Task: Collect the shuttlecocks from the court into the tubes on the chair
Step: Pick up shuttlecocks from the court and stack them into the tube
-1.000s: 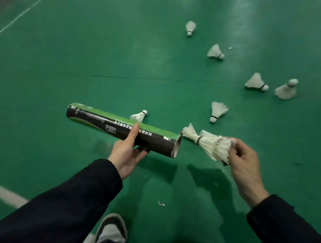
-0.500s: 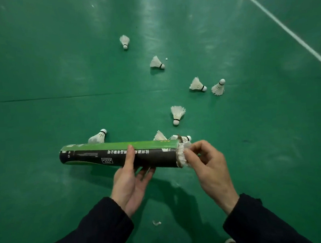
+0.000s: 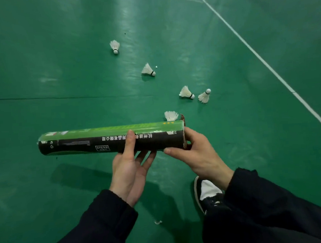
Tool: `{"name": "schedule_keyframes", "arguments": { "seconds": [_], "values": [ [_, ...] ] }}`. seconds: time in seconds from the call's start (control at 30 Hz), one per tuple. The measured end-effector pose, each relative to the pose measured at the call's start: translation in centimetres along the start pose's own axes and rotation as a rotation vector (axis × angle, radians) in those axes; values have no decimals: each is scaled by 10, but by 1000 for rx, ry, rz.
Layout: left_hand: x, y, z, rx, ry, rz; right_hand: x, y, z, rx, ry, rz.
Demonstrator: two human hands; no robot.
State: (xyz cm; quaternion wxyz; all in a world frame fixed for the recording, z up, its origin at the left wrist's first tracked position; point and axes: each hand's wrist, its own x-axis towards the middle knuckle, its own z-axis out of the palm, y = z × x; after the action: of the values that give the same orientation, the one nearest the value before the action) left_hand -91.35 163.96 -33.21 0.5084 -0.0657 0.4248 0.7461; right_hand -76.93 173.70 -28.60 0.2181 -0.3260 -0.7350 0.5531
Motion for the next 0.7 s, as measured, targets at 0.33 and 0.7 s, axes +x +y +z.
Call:
{"name": "schedule_keyframes", "arguments": {
  "seconds": [0.33, 0.7],
  "values": [
    [30, -8, -44, 45, 316, 106, 55, 98, -30, 158, -93, 338],
    [48, -7, -35, -53, 488, 120, 113, 183, -83, -478, -93, -16]
  ]
}}
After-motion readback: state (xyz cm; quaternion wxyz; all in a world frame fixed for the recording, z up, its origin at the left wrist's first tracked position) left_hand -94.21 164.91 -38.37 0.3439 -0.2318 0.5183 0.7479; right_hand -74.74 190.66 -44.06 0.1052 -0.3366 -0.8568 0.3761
